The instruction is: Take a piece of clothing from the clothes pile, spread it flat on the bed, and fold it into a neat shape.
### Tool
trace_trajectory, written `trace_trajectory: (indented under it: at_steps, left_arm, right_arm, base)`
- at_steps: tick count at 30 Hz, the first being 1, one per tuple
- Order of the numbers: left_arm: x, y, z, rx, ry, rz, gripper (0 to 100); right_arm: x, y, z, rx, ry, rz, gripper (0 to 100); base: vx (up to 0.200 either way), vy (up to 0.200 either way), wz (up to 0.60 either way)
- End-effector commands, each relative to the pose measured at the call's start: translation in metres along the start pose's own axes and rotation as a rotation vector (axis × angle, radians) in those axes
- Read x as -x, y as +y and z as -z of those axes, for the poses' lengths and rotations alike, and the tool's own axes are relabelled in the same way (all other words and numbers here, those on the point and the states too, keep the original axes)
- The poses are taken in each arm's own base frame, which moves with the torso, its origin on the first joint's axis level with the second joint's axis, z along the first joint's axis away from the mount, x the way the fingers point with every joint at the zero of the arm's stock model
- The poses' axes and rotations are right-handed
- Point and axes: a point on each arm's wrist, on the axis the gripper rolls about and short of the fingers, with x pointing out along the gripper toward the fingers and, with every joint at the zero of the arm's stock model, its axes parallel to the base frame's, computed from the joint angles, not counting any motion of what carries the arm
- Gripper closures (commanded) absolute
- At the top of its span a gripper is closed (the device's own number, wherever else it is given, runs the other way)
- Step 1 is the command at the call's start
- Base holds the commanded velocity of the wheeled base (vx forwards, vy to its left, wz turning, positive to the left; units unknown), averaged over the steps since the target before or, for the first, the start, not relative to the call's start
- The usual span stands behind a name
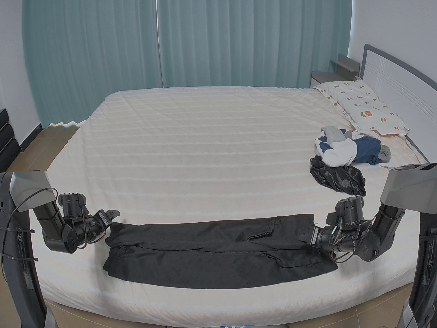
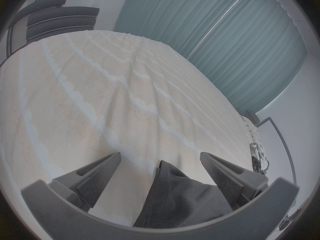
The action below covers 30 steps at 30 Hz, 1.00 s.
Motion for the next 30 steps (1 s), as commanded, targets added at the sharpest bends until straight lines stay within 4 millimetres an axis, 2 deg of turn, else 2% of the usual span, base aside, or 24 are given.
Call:
trace_trajectory:
  at_steps: [1, 5, 8, 12, 13, 15, 20, 24, 30]
  left_arm:
    - [0.0, 0.0, 0.0, 0.001, 0.001, 0.0, 0]
    - [0.0, 0.0, 0.0, 0.001, 0.0, -0.002, 0]
    - [0.0, 0.0, 0.0, 0.0, 0.001, 0.0, 0]
    - [0.0, 0.0, 0.0, 0.001, 0.001, 0.0, 0]
    - [0.0, 0.0, 0.0, 0.001, 0.001, 0.0, 0]
    - [0.0, 0.0, 0.0, 0.001, 0.001, 0.0, 0]
    - [0.0, 0.0, 0.0, 0.001, 0.0, -0.002, 0]
    - [0.0, 0.0, 0.0, 0.0, 0.001, -0.001, 0]
    - [0.0, 0.0, 0.0, -0.001, 0.001, -0.001, 0]
  right_arm:
    - [0.004, 0.004, -0.012, 0.004, -0.047, -0.015, 0]
    - [0.012, 0.017, -0.039, 0.014, -0.138, -0.057, 0]
    - [0.01, 0.028, -0.047, 0.025, -0.156, -0.087, 0]
    - [-0.003, 0.05, -0.033, 0.005, -0.086, -0.123, 0]
    - [-0.003, 0.05, -0.033, 0.005, -0.086, -0.123, 0]
    - [-0.019, 0.063, -0.021, -0.027, -0.037, -0.145, 0]
    - [-0.043, 0.061, -0.003, -0.025, 0.046, -0.114, 0]
    - [-0.051, 0.063, -0.003, -0.023, 0.082, -0.096, 0]
    - [-0.058, 0.077, -0.018, -0.02, 0.093, -0.105, 0]
  base:
    - [0.0, 0.0, 0.0]
    - [0.0, 0.0, 0.0]
    - [0.0, 0.0, 0.0]
    - [0.0, 0.0, 0.0]
    - [0.0, 0.0, 0.0]
    - [0.0, 0.0, 0.0]
    - [0.0, 0.0, 0.0]
    - [0.0, 0.0, 0.0]
    - [0.0, 0.0, 0.0]
